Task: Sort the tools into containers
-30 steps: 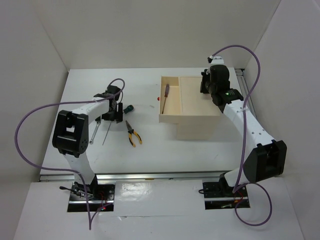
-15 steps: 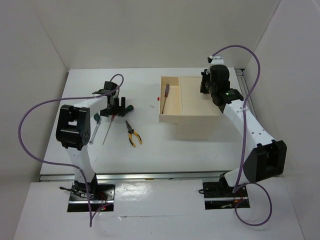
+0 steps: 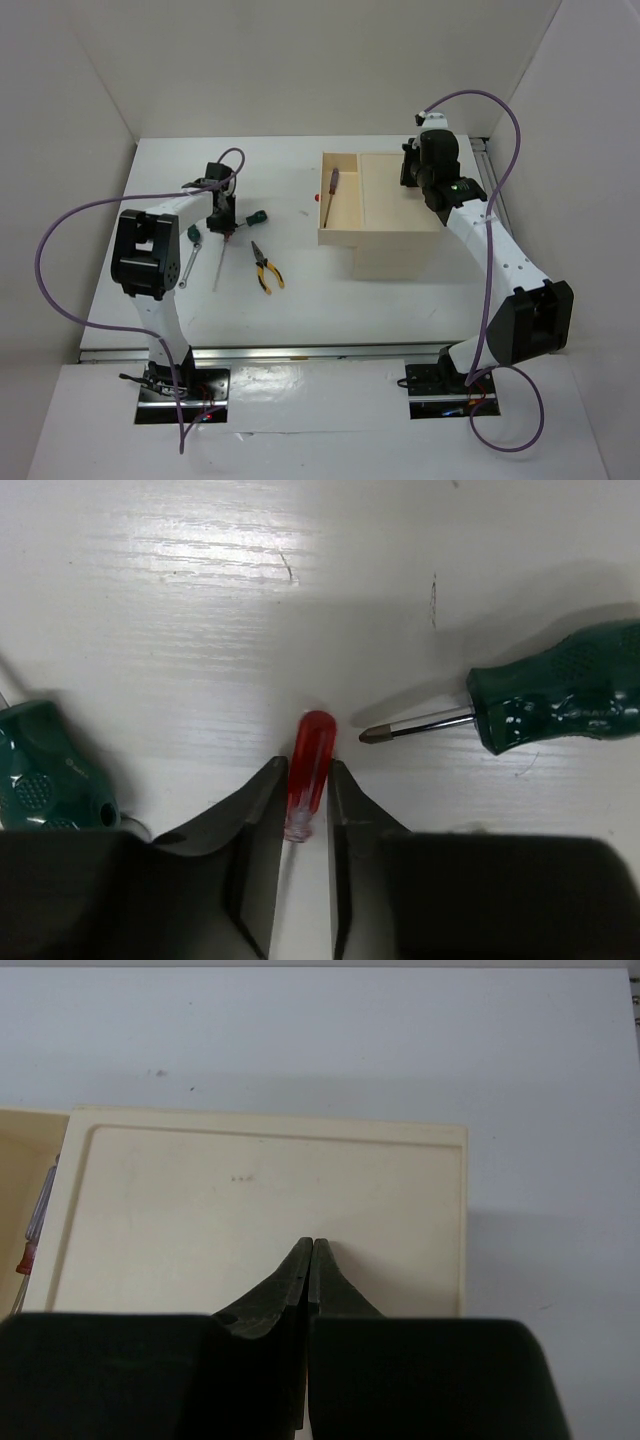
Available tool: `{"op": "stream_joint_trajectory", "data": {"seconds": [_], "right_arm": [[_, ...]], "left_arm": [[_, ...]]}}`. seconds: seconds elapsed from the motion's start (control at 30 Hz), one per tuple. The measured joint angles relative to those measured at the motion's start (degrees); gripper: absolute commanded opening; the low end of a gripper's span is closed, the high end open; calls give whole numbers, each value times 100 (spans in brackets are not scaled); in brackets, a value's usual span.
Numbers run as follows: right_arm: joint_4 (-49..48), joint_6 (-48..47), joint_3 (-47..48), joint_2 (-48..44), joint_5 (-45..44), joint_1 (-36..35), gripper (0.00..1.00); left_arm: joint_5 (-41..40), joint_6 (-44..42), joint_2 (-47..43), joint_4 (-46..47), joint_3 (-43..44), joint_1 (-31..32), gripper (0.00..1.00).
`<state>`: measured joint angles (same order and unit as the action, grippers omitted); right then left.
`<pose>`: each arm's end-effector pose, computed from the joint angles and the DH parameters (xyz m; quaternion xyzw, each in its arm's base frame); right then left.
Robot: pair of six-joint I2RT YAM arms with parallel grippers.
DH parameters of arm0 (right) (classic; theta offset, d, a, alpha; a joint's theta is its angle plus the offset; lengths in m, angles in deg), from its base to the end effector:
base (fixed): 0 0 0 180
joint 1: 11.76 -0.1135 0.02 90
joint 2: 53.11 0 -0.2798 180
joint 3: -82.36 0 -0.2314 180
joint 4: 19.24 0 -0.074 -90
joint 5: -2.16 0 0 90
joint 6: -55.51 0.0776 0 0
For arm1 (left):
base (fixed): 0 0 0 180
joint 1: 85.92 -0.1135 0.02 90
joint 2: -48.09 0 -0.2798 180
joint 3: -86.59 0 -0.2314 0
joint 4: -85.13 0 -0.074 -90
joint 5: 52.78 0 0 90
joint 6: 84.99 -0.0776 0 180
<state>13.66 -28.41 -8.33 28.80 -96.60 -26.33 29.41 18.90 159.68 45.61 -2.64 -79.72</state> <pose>0.3380 0.0756 0.3554 -0.0218 0.8440 0.0318 0.5350 0.4126 -0.0342 0.1603 -0.0821 0.9611 0.0203 0.2629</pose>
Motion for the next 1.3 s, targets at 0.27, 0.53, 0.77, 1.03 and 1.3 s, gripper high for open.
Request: {"op": "stream_joint_trajectory", "data": {"seconds": [0.27, 0.53, 0.77, 1.03, 1.3], "right_arm": [[-2, 0, 0, 0, -4, 0, 0], [0, 0, 0, 2, -4, 0, 0], [4, 2, 0, 2, -63, -17, 0], [-57, 2, -48, -9, -175, -68, 0], [-61, 0, -50, -9, -286, -105, 0]], "left_arm": [[-98, 24, 131, -260, 216, 0, 0], [221, 376, 109, -1325, 1095, -4, 0], [2114, 1123, -1440, -1423, 2358, 160, 0], [4181, 2835, -1851, 557, 3351, 1423, 0], [4520, 3698, -496, 1875, 3346, 1786, 0]]}}
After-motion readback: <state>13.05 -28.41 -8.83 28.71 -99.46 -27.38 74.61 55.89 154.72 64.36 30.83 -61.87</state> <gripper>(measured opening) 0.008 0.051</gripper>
